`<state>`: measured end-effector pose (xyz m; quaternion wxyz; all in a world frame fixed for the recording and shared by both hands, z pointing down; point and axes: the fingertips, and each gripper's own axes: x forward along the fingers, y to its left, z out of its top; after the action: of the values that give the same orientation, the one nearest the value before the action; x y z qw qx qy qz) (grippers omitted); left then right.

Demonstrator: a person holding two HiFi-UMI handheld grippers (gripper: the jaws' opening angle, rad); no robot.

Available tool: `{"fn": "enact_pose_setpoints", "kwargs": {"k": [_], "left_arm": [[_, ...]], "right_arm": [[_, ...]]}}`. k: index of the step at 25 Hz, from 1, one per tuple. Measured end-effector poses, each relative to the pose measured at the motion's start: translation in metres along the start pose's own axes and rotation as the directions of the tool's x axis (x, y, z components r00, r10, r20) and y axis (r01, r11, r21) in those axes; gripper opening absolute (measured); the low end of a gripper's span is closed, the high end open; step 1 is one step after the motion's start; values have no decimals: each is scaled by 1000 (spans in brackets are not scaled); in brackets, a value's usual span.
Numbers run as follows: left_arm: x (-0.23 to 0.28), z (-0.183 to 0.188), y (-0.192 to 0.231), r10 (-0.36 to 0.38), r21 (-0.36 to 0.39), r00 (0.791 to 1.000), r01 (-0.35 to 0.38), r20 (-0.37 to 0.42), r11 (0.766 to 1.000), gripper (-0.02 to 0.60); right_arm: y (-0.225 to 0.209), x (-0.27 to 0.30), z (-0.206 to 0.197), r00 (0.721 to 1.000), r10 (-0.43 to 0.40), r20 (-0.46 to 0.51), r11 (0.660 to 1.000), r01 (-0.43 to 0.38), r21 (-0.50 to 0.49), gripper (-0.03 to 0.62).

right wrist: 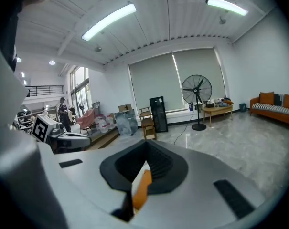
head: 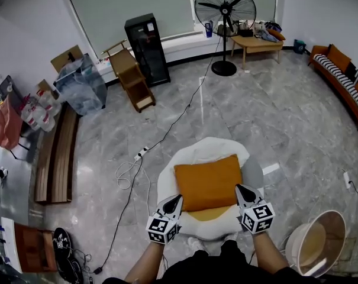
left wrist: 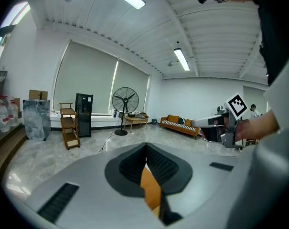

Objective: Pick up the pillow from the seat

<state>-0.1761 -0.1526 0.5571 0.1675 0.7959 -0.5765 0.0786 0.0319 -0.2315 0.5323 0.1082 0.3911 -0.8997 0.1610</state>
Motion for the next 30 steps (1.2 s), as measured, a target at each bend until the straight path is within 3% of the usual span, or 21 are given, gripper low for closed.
{"fn": "enact_pose_setpoints", "kwargs": {"k": [8, 12, 13, 14, 16, 17, 19, 22, 25, 30], "left_arm": [[37, -37, 29, 81, -36, 992, -85, -95, 996, 11], [55, -55, 44, 113, -58, 989, -119, -101, 991, 12], [61, -62, 47, 117, -67, 988, -124, -103, 990, 42], [68, -71, 50, 116, -81, 987, -126, -111, 989, 94], [80, -93, 57, 120, -116, 983, -136, -140, 984, 307], [86, -105, 62, 130, -131, 979, -152, -160, 980, 359], [95, -134, 73, 154, -171, 967, -190, -202, 967, 427], [108, -183, 86, 153, -287, 951, -231, -268, 930, 523], [123, -234, 99, 126, -375, 935, -252, -331, 892, 578], [152, -303, 120, 119, -423, 910, -297, -398, 856, 594]], "right_arm": [[-49, 34, -41, 991, 60, -123, 998, -55, 40, 6], [-74, 51, -71, 979, 77, -187, 997, -71, 40, 11], [-82, 56, -80, 977, 74, -202, 997, -67, 39, 33], [-90, 62, -90, 973, 73, -220, 997, -65, 41, 105], [-105, 76, -114, 963, 66, -263, 997, -56, 49, 266], [-112, 82, -127, 957, 60, -282, 998, -48, 52, 320], [-126, 93, -154, 948, 55, -314, 997, -34, 71, 402], [-148, 109, -197, 928, 59, -367, 992, -14, 124, 576], [-174, 123, -244, 902, 54, -429, 989, 12, 149, 588], [-213, 146, -320, 851, 77, -520, 978, 37, 206, 589]]}}
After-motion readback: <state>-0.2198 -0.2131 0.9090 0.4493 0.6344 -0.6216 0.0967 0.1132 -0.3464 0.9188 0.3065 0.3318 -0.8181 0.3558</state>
